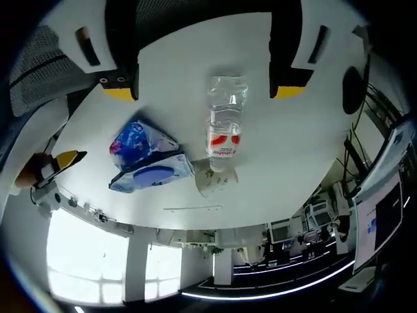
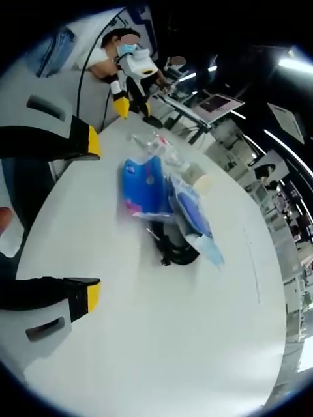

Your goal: Arrange the tabletop items into an orderly group along one side of the table until the central work area is clear of visible clutter.

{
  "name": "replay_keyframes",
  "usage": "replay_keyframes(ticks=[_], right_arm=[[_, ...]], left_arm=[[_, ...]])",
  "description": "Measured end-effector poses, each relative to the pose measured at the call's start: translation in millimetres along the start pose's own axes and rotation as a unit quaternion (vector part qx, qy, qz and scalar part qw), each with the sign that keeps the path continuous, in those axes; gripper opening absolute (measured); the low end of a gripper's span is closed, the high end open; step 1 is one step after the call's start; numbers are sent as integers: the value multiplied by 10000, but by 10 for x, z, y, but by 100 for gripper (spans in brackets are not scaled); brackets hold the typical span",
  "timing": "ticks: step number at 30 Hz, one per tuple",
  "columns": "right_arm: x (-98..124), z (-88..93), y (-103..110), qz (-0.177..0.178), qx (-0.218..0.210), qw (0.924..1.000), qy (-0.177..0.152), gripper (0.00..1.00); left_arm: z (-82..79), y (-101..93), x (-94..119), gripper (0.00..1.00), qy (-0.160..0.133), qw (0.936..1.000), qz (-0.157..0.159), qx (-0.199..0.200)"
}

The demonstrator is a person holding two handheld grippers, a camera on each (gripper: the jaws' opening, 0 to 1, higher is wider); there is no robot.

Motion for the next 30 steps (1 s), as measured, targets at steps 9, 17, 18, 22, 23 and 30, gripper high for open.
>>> replay_keyframes(ticks=[9,17,18,22,23,30], right_arm=[[18,-23,-39,-23,-98,9999,-10,71],[27,-42,-69,-54,-241,9997,-22,70],[23,-42,-70,-61,-249,9997,-16,70],[1,-41,-47,-105,-255,9996,5,69],[-1,-45,-37,-127,-274,9995,-2,69],[6,-31,-44,-160,-354,9992,-30,68]], left_arm=[[-11,-15,-109,85,161,9998,72,-88],[-88,-33,-260,87,364,9991,175,-130],[-100,-30,-271,87,384,9990,176,-149],[-158,32,-338,87,530,9983,177,-156],[-185,51,-362,87,553,9982,179,-132],[-301,180,-518,87,693,9974,165,125]])
Point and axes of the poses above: the point that each gripper's makers call its tool centre point, and the gripper's own axes: x roughly backward along the fingers, y roughly to its left, z roughly out of its underside, the point moved 4 cm from there along x, roughly backward along the fingers, and after that the axes turned 11 degrees about z, right-handed, at the moved point
